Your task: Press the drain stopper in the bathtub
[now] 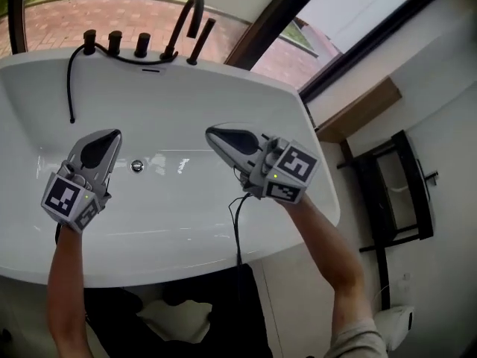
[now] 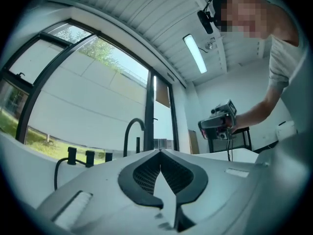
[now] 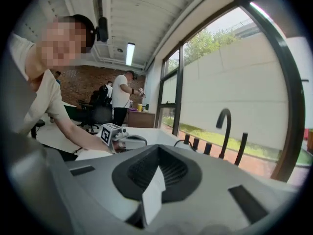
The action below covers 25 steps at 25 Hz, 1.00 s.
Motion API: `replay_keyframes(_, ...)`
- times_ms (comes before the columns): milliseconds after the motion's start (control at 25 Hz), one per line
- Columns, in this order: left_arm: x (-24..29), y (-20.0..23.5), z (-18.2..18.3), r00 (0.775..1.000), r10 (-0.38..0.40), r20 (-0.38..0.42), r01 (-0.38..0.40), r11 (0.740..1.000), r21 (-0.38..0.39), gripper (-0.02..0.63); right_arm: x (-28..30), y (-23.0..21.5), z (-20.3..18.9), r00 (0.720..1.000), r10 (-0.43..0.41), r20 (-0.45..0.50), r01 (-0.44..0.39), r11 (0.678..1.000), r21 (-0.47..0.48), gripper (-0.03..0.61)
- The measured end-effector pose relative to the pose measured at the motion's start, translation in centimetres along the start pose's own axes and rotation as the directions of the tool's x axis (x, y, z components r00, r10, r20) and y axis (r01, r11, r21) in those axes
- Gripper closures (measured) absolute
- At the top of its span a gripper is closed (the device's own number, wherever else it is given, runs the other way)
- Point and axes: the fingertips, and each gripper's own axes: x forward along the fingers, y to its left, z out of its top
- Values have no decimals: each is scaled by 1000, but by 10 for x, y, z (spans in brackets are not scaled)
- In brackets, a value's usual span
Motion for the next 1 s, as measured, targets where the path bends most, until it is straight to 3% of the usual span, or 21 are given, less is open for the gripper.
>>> replay_keyframes(160,0,-47,75,997,-68,40,66,996,58,621,-54,39,80,996,-14,89,20,997,-74,577)
replay_keyframes(360,-27,-107,155,993,-120,24,115,983,146,621,-98,101,146,980,10,200,11,995,-100,577)
replay_keyframes(520,-60,-167,196,987,-163,-2,159,965,209,621,-143,157,191,943,30,332,-3,997,-80,578)
replay_keyframes(640,-89,-200,236,984,-176,-23,176,957,231,621,-174,189,220,899,16,438,10,998,-58,577)
replay_keyframes(720,-102,-224,253,984,-178,-19,177,953,245,621,-196,215,234,882,23,472,12,997,-72,578)
replay_keyframes(1000,-114,-299,273,971,-236,-24,233,929,288,621,-249,295,229,871,48,489,49,981,-185,577)
